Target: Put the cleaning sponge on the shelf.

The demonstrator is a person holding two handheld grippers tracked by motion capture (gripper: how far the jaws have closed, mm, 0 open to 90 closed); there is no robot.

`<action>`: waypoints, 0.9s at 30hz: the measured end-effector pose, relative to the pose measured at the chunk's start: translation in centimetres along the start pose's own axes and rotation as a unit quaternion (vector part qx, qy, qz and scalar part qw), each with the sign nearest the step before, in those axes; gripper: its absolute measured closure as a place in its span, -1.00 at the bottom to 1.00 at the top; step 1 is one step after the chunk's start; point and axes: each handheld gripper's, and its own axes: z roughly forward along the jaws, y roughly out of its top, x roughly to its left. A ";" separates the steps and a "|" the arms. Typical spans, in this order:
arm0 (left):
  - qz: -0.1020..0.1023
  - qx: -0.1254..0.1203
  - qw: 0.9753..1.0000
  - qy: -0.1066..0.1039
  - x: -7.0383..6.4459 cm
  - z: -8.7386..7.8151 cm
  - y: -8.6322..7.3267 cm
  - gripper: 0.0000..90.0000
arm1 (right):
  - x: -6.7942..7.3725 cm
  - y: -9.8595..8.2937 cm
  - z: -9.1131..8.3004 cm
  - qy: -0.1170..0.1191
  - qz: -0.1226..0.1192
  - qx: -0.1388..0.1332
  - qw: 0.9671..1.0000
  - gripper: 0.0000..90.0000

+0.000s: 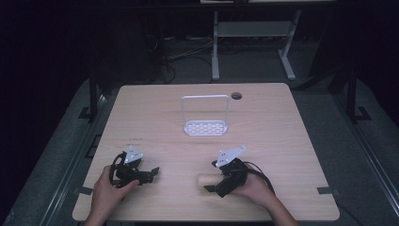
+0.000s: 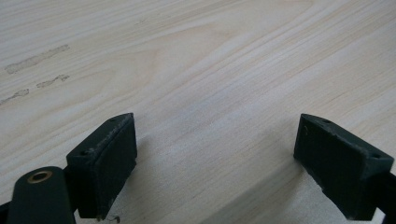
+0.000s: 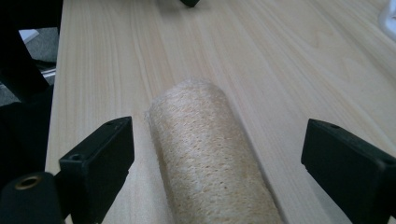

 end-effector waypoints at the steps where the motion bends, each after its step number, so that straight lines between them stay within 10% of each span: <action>1: 0.000 0.000 1.000 0.000 0.0 0.0 0.0 -0.72 | 0.0 0.0 0.1 0.000 -0.001 0.002 1.000 -0.79; 27: 0.000 0.000 1.000 0.000 0.0 0.0 0.0 -0.72 | 0.5 -0.4 2.0 0.004 -0.034 0.050 0.998 -0.67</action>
